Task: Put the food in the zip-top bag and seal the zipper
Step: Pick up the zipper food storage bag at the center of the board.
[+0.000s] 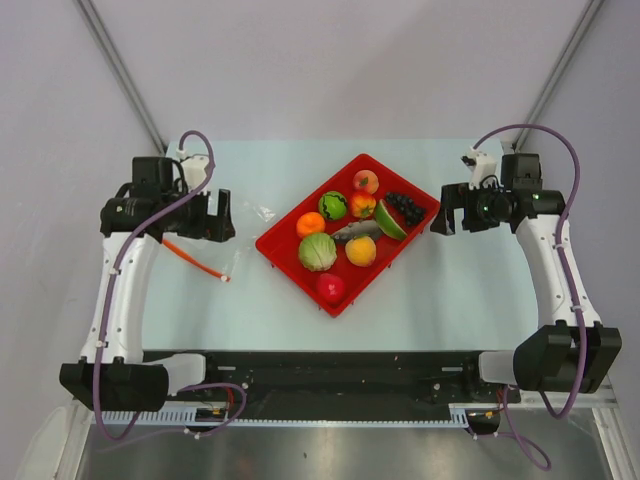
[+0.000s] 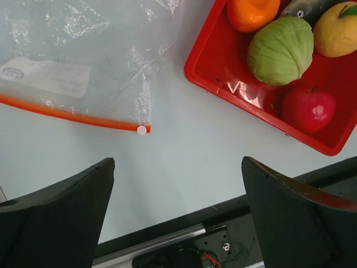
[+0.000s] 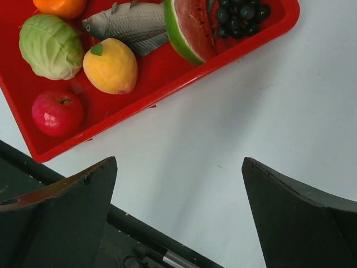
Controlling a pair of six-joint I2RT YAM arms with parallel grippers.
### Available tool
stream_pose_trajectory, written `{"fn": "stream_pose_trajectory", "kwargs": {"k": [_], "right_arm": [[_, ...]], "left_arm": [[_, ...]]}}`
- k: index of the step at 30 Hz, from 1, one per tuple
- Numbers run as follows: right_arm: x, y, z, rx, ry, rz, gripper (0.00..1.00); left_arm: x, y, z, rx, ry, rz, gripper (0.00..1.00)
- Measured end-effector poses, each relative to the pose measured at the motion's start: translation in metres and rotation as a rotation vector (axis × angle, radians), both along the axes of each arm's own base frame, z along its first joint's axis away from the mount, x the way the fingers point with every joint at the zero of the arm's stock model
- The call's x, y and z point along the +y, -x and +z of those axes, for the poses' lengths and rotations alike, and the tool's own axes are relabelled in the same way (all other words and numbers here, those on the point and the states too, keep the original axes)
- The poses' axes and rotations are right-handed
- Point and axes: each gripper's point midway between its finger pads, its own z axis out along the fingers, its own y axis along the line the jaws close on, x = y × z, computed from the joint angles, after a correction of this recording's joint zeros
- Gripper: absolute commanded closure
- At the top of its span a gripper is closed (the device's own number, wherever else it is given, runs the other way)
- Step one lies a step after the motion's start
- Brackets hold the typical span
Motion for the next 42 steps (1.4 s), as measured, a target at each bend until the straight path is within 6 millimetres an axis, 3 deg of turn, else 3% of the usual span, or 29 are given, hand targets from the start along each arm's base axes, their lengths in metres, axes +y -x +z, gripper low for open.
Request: {"fn": "stream_pose_trajectory", "kwargs": {"k": [7,14,21,25,28,30,37,42], "right_arm": [[0.01,0.002,0.001,0.0,-0.014,0.032,0.0],[0.027,0.007,0.0,0.009,-0.026,0.088,0.0],[0.036,0.009,-0.005,0.034,-0.037,0.119,0.0],[0.04,0.009,-0.012,0.06,-0.036,0.132,0.0],[0.047,0.01,-0.015,0.075,-0.036,0.147,0.0],[0.052,0.011,-0.017,0.083,-0.03,0.159,0.0],[0.063,0.013,-0.03,0.12,0.0,0.191,0.0],[0.06,0.01,-0.041,0.151,0.019,0.181,0.0]], "left_arm": [[0.011,-0.004,0.011,-0.027,-0.092,-0.051,0.0],[0.032,-0.017,0.004,-0.027,-0.281,-0.228,0.0],[0.082,-0.019,-0.008,-0.026,-0.476,-0.447,0.03],[0.105,-0.019,-0.032,-0.064,-0.581,-0.636,0.04],[0.118,-0.012,-0.06,-0.069,-0.666,-0.815,0.09],[0.124,-0.014,-0.078,-0.062,-0.704,-0.931,0.04],[0.148,-0.058,-0.123,-0.11,-0.792,-1.124,0.0],[0.147,-0.062,-0.154,-0.13,-0.787,-1.169,0.01]]}}
